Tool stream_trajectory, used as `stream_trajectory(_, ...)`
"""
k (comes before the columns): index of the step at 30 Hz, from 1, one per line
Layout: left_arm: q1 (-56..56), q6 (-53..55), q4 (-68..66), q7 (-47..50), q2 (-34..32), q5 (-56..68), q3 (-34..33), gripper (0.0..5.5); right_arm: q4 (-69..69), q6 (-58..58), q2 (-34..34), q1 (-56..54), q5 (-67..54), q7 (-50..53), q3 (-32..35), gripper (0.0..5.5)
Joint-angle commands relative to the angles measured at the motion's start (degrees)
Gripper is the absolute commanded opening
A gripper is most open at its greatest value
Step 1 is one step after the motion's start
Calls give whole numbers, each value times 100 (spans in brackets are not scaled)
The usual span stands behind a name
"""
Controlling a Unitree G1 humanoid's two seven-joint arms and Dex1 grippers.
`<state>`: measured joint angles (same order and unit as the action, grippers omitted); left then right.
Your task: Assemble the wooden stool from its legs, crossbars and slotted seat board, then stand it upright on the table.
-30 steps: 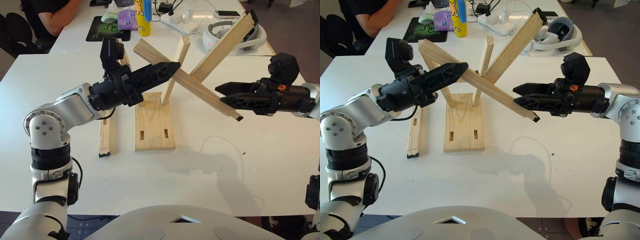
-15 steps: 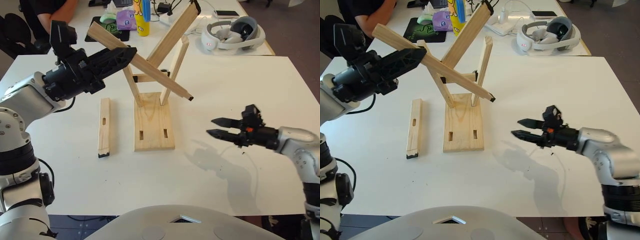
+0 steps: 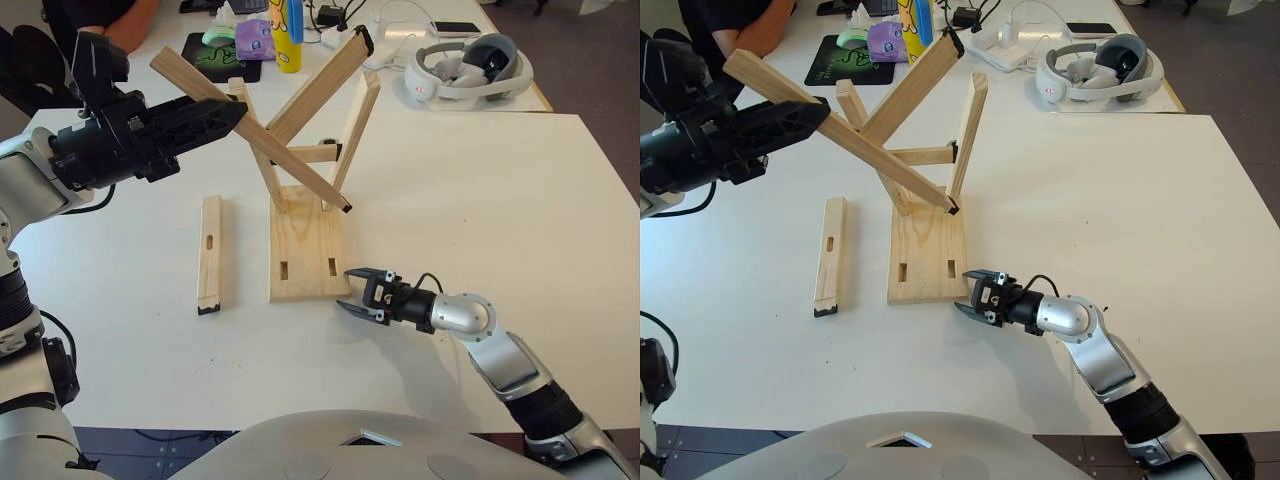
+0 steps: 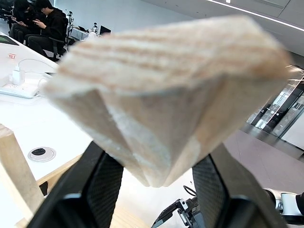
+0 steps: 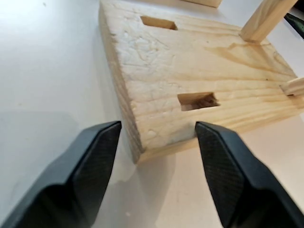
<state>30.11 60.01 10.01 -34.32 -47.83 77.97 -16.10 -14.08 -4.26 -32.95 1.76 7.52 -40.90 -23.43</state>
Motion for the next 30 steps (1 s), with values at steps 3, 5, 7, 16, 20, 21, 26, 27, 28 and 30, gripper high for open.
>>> stream_trajectory(3,132,41,94,-206,42,-180,44,204,251,228,60,-100,454,404,130,290)
stream_trajectory(5,38,-17,206,-238,44,-292,25,204,367,262,-25,-172,444,451,319,290)
stream_trajectory(7,-50,-92,301,-270,48,-427,17,204,502,316,-86,-255,423,433,441,290)
stream_trajectory(16,-581,-745,663,-734,-147,-1949,491,204,812,312,30,-414,210,323,681,290)
stream_trajectory(20,-857,-1468,663,-937,-80,-3001,968,204,862,230,137,-459,139,376,762,290)
stream_trajectory(21,-949,-1462,729,-973,-14,-2969,920,204,899,220,163,-474,109,357,779,290)
stream_trajectory(26,-1061,-1413,956,-1107,54,-2991,941,204,1035,229,193,-500,115,374,798,290)
stream_trajectory(27,-1043,-1363,988,-1100,108,-2902,894,204,1053,225,205,-506,122,391,794,290)
stream_trajectory(28,-1012,-1326,1013,-1107,125,-2873,886,204,1076,223,213,-515,135,409,786,290)
stream_trajectory(30,-944,-1278,1032,-1136,137,-2869,924,204,1089,189,246,-514,131,437,786,290)
